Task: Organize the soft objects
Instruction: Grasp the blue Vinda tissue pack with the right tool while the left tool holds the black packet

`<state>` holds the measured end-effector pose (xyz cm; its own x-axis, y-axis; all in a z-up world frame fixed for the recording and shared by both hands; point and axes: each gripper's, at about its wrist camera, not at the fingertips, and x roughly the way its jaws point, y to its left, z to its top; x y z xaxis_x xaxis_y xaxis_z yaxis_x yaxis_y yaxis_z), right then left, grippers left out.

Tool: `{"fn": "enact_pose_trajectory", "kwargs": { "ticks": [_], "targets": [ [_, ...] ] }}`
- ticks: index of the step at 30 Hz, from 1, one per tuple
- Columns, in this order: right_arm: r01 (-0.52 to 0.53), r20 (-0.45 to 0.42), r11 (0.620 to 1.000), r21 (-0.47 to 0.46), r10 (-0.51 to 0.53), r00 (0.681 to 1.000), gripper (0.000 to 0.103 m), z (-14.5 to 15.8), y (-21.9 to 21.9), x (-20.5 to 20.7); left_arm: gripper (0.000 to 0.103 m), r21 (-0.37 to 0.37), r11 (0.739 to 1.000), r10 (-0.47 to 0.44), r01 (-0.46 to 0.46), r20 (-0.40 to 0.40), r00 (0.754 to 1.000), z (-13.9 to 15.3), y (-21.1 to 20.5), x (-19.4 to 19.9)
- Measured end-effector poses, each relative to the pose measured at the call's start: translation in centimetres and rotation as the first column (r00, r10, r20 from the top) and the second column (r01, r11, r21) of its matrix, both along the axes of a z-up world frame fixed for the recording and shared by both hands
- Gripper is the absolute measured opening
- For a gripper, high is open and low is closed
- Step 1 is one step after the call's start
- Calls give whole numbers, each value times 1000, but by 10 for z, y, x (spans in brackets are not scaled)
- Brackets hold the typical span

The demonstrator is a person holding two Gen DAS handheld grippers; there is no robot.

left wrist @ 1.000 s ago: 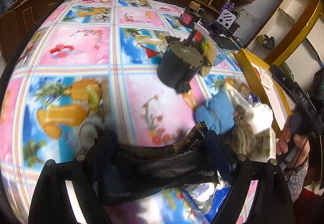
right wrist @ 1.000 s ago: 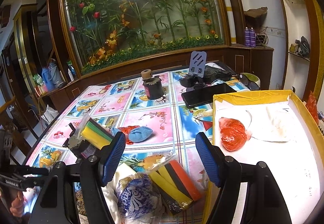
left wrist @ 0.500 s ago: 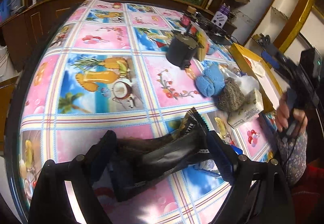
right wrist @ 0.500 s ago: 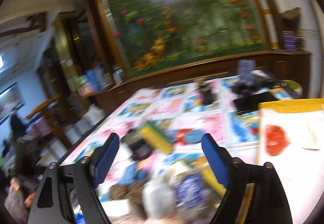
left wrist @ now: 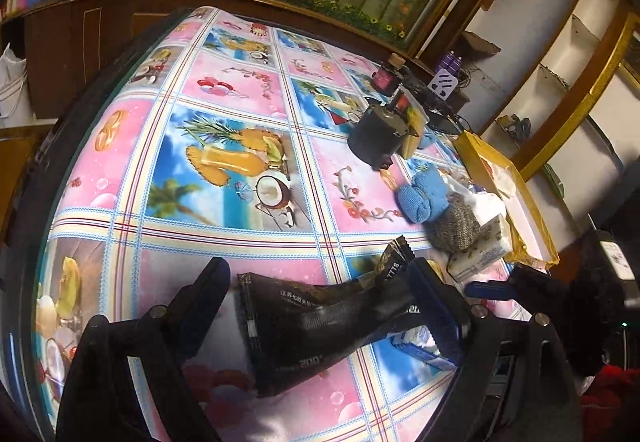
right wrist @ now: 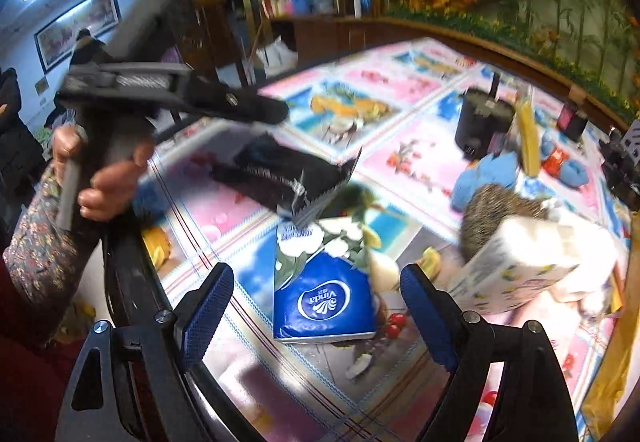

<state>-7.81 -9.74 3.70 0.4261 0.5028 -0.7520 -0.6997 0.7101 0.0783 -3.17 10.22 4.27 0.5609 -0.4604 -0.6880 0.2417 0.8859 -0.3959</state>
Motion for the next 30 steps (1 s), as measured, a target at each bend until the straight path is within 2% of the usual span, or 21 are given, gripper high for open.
{"fn": "enact_pose_trajectory", "kwargs": {
  "ticks": [2, 3, 4, 8, 10, 11, 12, 14, 17, 20, 24, 30],
  "targets": [
    [6, -27, 999, -53, -7, 1000, 85, -11, 7, 5, 89, 11, 1000, -5, 5, 13, 1000, 3, 5, -5],
    [3, -43, 998, -67, -6, 999, 77, -14, 9, 7, 89, 11, 1000, -6, 5, 21, 1000, 5, 8, -8],
    [3, -61, 997, -83, -8, 998, 56, -18, 12, 11, 89, 8, 1000, -6, 6, 27, 1000, 7, 11, -10],
    [35, -67, 993, -113, -42, 997, 56, -16, 22, 29, 90, -3, 1000, 4, -4, 45, 999, 8, 21, -15],
    [74, -57, 993, -96, -80, 995, 56, -11, 29, 47, 90, -8, 1000, 10, -9, 40, 999, 7, 25, -14],
    [111, -48, 991, -80, -115, 992, 56, -9, 32, 59, 90, -7, 1000, 13, -12, 35, 999, 6, 25, -13],
    [192, -24, 980, -57, -194, 981, 56, -3, 29, 70, 90, -4, 1000, 15, -15, 30, 999, 5, 26, -12],
    [258, -17, 966, -9, -258, 966, 56, 0, 24, 88, 90, 8, 1000, 18, -19, 28, 999, 5, 27, -13],
    [262, -56, 958, 119, -257, 965, 56, 1, 7, 93, 90, 42, 999, 13, -15, 37, 999, 8, 27, -15],
    [260, -28, 946, 192, -260, 965, 56, 8, -6, 89, 90, 43, 999, 21, -21, 16, 1000, 7, 25, -8],
    [262, 104, 936, 235, -292, 951, 56, 22, -18, 78, 91, 71, 997, 26, -23, -47, 999, 1, 6, 7],
    [254, 99, 922, 291, -293, 951, 56, 30, -30, 75, 91, 130, 986, 123, -102, -159, 980, -11, -23, 32]
  ]
}}
